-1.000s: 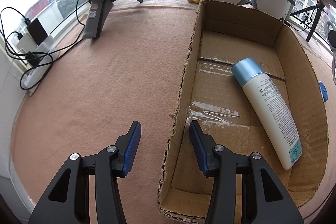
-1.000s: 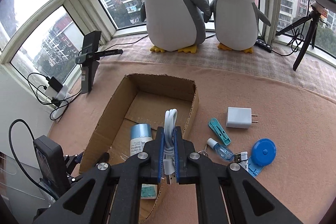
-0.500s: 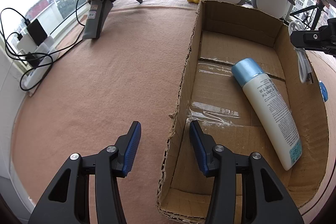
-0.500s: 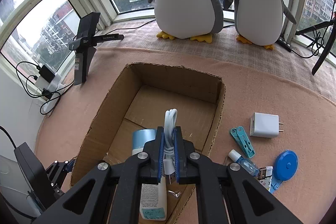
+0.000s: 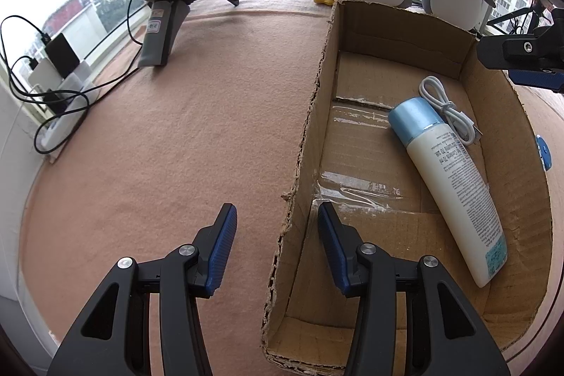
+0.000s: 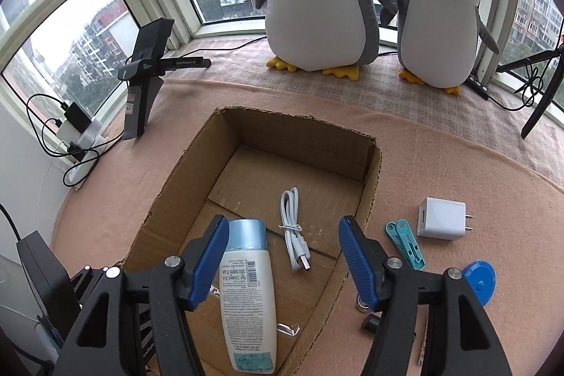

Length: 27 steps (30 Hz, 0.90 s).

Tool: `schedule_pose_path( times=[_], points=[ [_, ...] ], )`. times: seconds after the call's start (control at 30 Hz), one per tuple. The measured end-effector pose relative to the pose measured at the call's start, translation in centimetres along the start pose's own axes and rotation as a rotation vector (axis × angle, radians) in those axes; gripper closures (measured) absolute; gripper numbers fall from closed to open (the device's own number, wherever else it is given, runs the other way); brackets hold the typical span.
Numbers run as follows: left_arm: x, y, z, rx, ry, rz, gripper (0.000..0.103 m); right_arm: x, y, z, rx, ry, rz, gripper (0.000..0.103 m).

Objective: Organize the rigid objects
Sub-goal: 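Move the right tool back to the blue tape measure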

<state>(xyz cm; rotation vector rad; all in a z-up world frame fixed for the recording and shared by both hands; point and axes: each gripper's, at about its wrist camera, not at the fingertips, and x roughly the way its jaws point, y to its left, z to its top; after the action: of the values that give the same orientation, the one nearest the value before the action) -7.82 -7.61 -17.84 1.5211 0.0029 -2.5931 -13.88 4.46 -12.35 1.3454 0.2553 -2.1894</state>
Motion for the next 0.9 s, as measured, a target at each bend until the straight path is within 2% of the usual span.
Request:
schedule_pose_path(
  times=[0.37, 0.7, 0.77, 0.83, 0.9],
  points=[
    [0.0, 0.0, 0.0, 0.000, 0.000, 0.000, 0.056, -1.7, -1.6, -0.7, 0.030, -0.026, 0.002, 0.042],
    [0.0, -0.1, 0.0, -0.002, 0.000, 0.001, 0.056, -4.4, -7.1, -2.0, 0.102, -0.076, -0.026, 0.042],
    [0.0, -0.1, 0.0, 0.000, -0.001, 0.001, 0.056, -5.0, -8.5, -2.2, 0.119, -0.084, -0.049, 0.037],
    [0.0, 0.0, 0.1, 0.000, -0.001, 0.002, 0.056, -5.5, -9.9, -2.4, 0.134, -0.089, -0.074, 0.029],
    [0.0, 0.0, 0.1, 0.001, -0.001, 0.003, 0.056, -5.8, -11.4, -2.6, 0.156, -0.084, -0.095, 0.029]
  ],
)
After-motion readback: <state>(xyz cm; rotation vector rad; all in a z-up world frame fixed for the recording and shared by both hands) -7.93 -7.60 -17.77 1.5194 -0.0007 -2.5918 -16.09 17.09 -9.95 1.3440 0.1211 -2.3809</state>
